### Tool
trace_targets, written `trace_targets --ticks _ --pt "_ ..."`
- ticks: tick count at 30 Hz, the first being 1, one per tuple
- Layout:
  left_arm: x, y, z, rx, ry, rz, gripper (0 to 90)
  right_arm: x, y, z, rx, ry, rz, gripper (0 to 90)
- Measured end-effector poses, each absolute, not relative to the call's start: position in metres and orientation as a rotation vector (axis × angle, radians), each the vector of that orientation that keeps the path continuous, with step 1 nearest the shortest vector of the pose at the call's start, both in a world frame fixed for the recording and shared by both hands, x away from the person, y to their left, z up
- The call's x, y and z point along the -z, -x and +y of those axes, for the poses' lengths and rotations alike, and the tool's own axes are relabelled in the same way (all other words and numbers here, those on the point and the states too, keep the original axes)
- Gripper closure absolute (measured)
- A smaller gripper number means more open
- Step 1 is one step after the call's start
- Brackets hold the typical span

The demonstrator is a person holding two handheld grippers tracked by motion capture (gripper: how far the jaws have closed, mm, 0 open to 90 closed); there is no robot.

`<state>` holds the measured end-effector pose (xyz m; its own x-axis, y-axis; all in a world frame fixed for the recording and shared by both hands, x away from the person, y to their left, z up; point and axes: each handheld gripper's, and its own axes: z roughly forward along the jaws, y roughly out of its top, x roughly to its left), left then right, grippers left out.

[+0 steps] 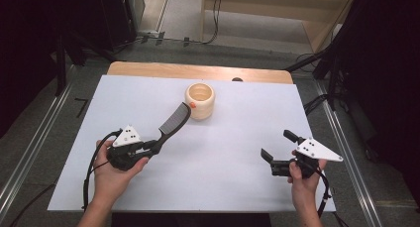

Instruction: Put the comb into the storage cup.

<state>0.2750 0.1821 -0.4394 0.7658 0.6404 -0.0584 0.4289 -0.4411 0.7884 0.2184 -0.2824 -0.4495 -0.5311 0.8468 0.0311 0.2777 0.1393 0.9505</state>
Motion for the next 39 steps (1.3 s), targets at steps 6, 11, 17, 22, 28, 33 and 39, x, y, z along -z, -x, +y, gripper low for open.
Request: trace_targets --ticks 6,11,17,22,28,33,39 --pt "0.439 -0.273 0.175 -0.315 -2.038 0.787 72.2 0.443 -0.227 -0.262 -1.423 -1.061 1.938 0.0" --pt "0.439 -0.270 0.164 -0.332 -1.996 0.759 72.2 0.437 -0.233 -0.245 -1.445 -1.047 1.967 0.0" --pt "0.442 -0.265 0.155 -0.325 -1.954 0.737 72.3 0.432 -0.239 -0.231 -1.474 -1.043 1.981 0.0" --pt "0.450 -0.261 0.144 -0.307 -1.933 0.711 72.3 0.430 -0.245 -0.215 -1.516 -1.045 1.988 0.0" --pt "0.454 -0.257 0.137 -0.276 -1.902 0.694 72.3 0.429 -0.248 -0.196 -1.561 -1.046 1.993 0.0" --pt "0.456 -0.251 0.135 -0.286 -1.880 0.679 72.2 0.433 -0.247 -0.180 -1.600 -1.043 2.030 0.0" --pt "0.461 -0.246 0.131 -0.273 -1.862 0.661 72.2 0.437 -0.245 -0.169 -1.692 -1.067 2.035 0.0"
